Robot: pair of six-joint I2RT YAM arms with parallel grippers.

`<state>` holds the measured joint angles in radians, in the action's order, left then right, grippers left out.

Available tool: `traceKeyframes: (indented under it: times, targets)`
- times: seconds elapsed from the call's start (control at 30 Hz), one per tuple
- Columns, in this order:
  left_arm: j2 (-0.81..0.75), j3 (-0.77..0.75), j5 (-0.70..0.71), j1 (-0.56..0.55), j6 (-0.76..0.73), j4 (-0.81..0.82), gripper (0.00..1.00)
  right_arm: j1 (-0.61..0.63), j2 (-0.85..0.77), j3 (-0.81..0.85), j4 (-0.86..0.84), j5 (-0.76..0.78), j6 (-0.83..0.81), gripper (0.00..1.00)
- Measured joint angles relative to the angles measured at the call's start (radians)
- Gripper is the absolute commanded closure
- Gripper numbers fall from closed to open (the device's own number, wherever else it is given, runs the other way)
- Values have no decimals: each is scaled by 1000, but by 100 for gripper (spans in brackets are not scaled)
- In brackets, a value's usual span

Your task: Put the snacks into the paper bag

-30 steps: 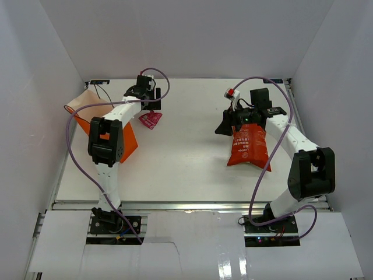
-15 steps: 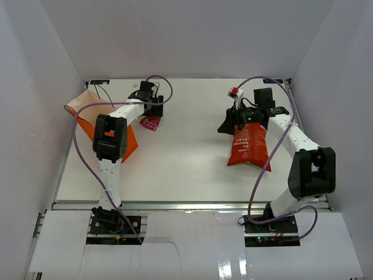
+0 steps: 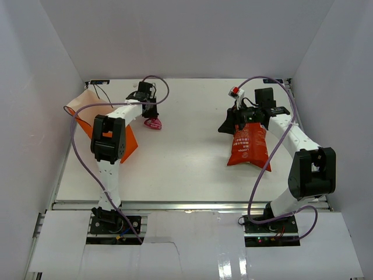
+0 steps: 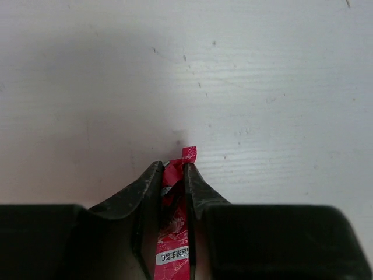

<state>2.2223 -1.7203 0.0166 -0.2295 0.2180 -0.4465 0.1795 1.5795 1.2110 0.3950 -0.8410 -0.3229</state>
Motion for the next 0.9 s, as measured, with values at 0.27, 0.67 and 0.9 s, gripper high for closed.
traceKeyframes:
  times: [0.27, 0.67, 0.9]
  targets:
    - [-229, 172, -161, -22, 72, -27, 78, -3, -5, 0, 0, -1, 1, 35]
    - [-960, 311, -206, -55, 126, -52, 81, -9, -55, -18, -1, -5, 1, 35]
    - [-1132, 175, 114, -47, 76, -206, 82, -9, -55, -18, -1, -7, 2, 35]
